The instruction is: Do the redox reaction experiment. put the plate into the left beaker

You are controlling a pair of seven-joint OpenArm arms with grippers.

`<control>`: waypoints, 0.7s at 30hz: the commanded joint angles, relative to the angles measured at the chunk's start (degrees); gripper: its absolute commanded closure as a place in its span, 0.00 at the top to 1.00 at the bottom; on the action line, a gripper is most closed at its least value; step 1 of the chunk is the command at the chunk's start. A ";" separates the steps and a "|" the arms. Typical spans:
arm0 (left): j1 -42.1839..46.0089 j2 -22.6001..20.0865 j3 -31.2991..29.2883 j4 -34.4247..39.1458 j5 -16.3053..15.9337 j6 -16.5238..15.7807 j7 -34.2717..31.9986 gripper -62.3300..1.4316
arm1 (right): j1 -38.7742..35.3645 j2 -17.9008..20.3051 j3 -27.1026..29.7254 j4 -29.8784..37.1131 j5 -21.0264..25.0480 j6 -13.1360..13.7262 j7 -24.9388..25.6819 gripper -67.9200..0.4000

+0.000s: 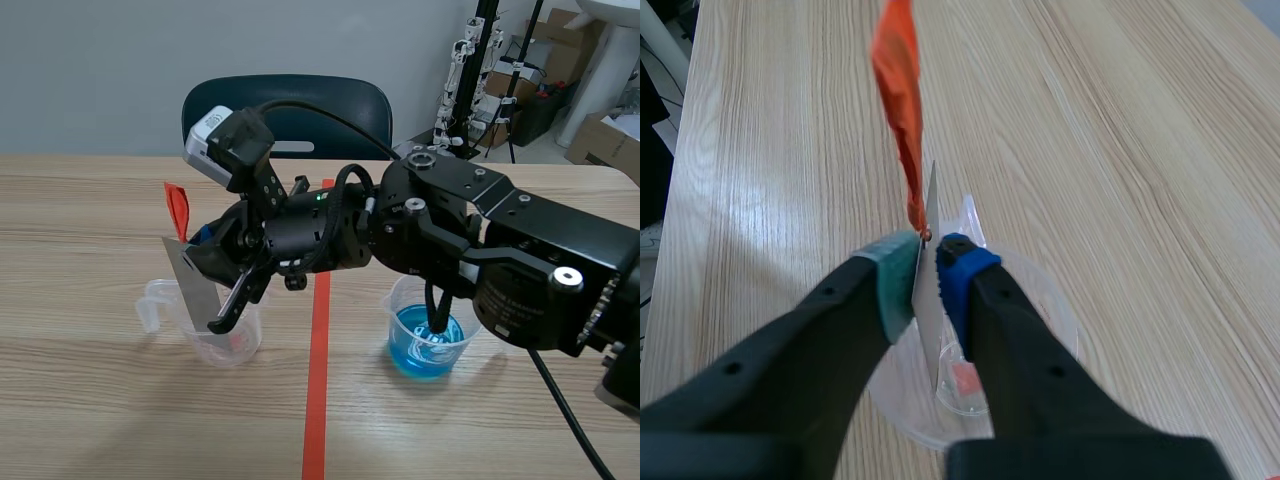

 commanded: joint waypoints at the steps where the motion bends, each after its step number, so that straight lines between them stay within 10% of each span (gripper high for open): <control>1: -0.15 -0.17 -0.11 0.59 -0.55 -0.17 -2.62 1.00 | 0.72 -0.61 0.37 0.57 0.20 -0.17 0.98 0.36; 4: -0.15 -0.17 -0.11 0.59 -0.55 -0.17 -2.62 1.00 | 0.72 -0.63 0.37 0.57 0.22 -1.01 0.57 0.80; 7: -0.15 -0.17 -0.11 0.59 -0.55 -0.17 -2.62 1.00 | 0.72 -0.66 0.37 0.57 0.22 -4.63 -0.81 0.98; 21: -0.15 -0.17 -0.11 0.59 -0.55 -0.17 -2.62 1.00 | 1.38 -0.66 0.37 0.57 0.22 -6.69 -1.88 1.00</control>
